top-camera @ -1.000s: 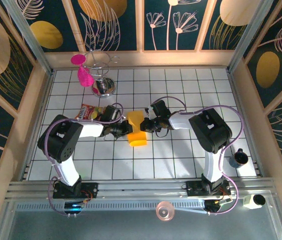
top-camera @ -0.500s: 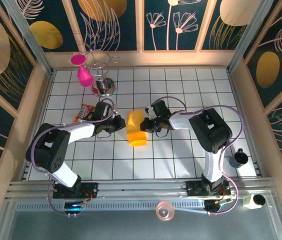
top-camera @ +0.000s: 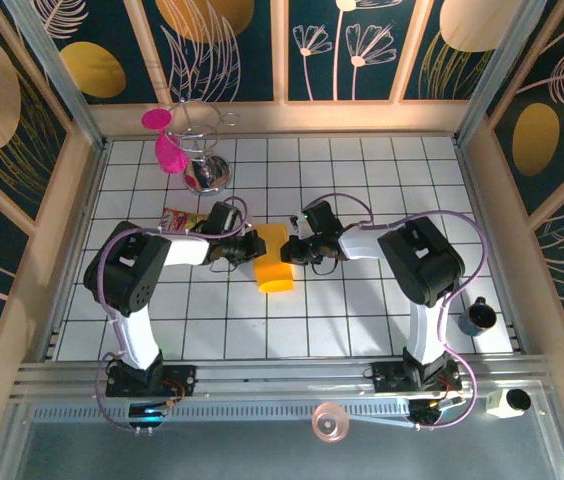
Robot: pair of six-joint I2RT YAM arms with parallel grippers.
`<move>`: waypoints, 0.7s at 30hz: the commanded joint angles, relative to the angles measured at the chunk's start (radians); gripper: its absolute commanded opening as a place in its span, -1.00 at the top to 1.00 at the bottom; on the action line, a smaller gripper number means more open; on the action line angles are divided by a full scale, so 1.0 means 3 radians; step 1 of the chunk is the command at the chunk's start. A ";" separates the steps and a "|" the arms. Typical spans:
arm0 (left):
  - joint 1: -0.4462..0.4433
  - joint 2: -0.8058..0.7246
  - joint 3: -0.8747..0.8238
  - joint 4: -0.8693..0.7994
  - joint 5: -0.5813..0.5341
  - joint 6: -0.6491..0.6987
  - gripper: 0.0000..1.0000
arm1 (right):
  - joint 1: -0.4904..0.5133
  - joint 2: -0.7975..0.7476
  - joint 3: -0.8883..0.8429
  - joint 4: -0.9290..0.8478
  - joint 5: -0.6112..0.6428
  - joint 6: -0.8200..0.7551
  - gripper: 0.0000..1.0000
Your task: Fold a paper plane with a square sheet of paper (pick it up from the middle)
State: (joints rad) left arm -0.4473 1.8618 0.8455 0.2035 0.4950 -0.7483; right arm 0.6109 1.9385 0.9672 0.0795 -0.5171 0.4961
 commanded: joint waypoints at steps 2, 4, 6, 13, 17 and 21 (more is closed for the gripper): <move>0.0371 -0.0140 -0.0274 -0.0259 -0.0233 0.0211 0.87 | -0.0096 0.0412 -0.0347 -0.0926 0.0721 -0.0048 0.93; 0.0435 -0.0214 -0.0251 -0.0399 -0.0322 0.0316 0.87 | -0.0099 0.0410 -0.0350 -0.0927 0.0724 -0.0051 0.93; 0.0430 -0.0285 -0.0164 -0.0529 -0.0338 0.0378 0.87 | -0.0094 0.0406 -0.0349 -0.0932 0.0727 -0.0053 0.93; 0.0033 -0.0375 0.0168 -0.0526 -0.0297 0.0310 0.87 | -0.0092 0.0408 -0.0348 -0.0922 0.0722 -0.0038 0.93; -0.0048 -0.0163 0.0214 -0.0252 -0.0167 0.0149 0.87 | -0.0090 0.0411 -0.0365 -0.0905 0.0721 -0.0023 0.93; -0.0043 0.0075 0.0382 -0.0299 -0.0265 0.0174 0.88 | -0.0090 0.0415 -0.0372 -0.0904 0.0721 -0.0017 0.93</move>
State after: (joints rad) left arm -0.4694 1.8328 0.9306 0.1131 0.4282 -0.6849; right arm 0.6102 1.9385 0.9585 0.0956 -0.5175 0.4999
